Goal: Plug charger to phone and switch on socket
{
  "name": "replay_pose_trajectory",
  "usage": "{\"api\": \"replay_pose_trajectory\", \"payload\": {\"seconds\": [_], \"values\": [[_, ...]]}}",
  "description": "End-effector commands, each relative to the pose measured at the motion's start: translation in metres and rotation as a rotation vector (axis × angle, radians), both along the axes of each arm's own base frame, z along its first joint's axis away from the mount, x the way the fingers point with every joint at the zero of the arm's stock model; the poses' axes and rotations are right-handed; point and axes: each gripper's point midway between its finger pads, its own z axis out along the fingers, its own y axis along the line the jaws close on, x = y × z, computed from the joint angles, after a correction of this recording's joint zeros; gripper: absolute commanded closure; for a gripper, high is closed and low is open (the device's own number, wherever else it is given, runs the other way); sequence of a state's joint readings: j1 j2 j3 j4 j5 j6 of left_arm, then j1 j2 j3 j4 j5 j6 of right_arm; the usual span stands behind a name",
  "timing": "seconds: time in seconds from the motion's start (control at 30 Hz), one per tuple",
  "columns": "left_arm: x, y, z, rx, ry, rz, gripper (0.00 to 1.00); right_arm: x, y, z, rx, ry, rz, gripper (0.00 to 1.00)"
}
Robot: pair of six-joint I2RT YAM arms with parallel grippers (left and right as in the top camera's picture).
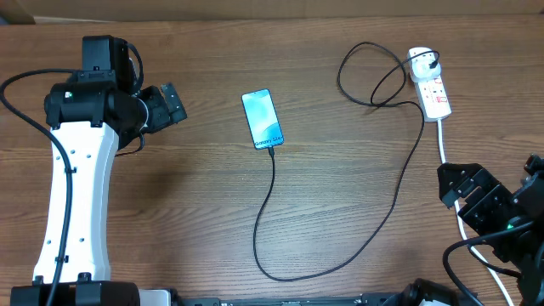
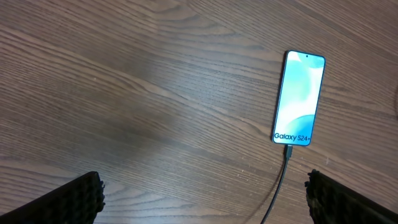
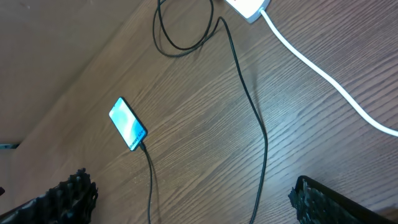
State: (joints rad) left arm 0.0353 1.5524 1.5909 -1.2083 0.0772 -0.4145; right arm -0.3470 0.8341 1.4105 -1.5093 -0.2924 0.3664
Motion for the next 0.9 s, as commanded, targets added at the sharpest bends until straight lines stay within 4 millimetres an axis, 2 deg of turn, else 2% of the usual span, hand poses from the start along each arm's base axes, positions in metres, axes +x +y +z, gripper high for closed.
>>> {"api": "replay_pose_trajectory", "payload": {"seconds": [0.0, 0.2, 0.33, 0.43, 0.6, 0.87], "values": [[0.001, 0.003, -0.001, 0.013, 0.002, -0.010, 0.00, 0.000, 0.001, 0.000, 0.007, -0.003, -0.001, 0.00], [0.001, 0.003, -0.001, 0.013, 0.002, -0.010, 0.00, -0.001, -0.004, 0.001, -0.021, -0.008, -0.016, 0.00], [0.001, 0.003, -0.001, 0.013, 0.002, -0.010, 0.00, 0.000, -0.004, 0.015, -0.071, -0.097, -0.001, 0.00], [0.001, 0.003, -0.001, 0.013, 0.002, -0.010, 0.00, 0.003, 0.004, 0.026, -0.125, -0.186, 0.076, 0.00], [0.001, 0.003, -0.001, 0.013, 0.002, -0.010, 0.00, 0.007, 0.032, 0.040, -0.208, -0.370, 0.272, 0.00], [0.001, 0.003, -0.001, 0.013, 0.002, -0.010, 0.00, 0.018, 0.044, 0.033, -0.258, -0.553, 0.343, 0.00]]}}
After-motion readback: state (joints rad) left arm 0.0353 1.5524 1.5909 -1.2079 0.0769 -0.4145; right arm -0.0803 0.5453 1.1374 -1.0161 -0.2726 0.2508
